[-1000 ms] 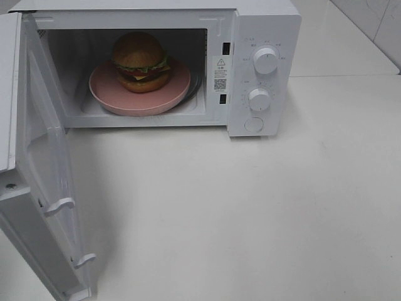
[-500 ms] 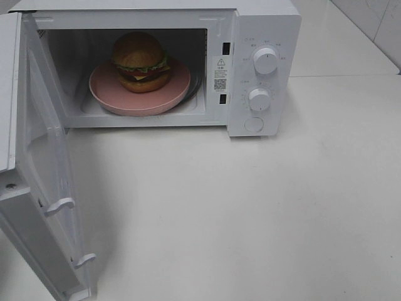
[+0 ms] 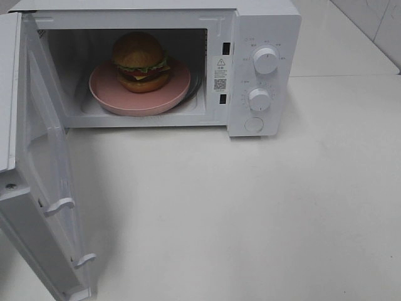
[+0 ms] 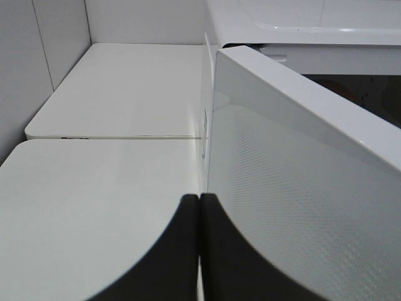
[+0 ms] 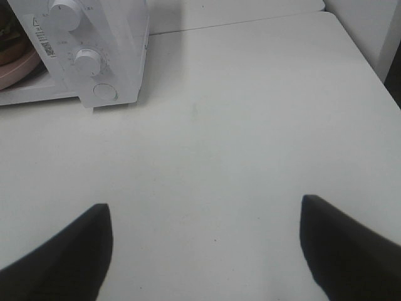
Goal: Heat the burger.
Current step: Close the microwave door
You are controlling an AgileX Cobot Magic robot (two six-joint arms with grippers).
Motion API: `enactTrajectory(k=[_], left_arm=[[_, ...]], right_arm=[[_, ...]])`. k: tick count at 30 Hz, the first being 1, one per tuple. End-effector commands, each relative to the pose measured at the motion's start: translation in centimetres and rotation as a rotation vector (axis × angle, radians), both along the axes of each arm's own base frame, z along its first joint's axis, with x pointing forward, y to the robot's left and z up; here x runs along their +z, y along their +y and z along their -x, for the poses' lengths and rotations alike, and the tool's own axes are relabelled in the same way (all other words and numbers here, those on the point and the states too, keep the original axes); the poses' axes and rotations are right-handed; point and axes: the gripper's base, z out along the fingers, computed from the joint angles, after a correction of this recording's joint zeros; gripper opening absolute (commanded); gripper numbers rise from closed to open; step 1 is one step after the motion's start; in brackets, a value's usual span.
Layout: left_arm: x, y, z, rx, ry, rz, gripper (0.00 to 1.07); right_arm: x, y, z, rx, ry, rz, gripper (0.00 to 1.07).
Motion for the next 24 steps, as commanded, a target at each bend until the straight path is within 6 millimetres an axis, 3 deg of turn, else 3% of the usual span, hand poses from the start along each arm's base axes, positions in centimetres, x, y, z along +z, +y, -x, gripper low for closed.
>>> enactTrajectory(k=[1, 9, 24], left_arm=[[-0.4, -0.2, -1.4, -0.005, -0.039, 0.036, 0.00], [-2.3, -1.4, -3.5, -0.123, -0.016, 0.056, 0.00], [-3.9, -4.0, -5.7, -0.391, -0.087, 0.128, 0.00]], right_arm=[[0.0, 0.0, 0.3, -0.001, -0.036, 0.014, 0.76], [0.0, 0.0, 0.3, -0.001, -0.036, 0.014, 0.76], [0.0, 0.0, 0.3, -0.001, -0.036, 0.014, 0.76]])
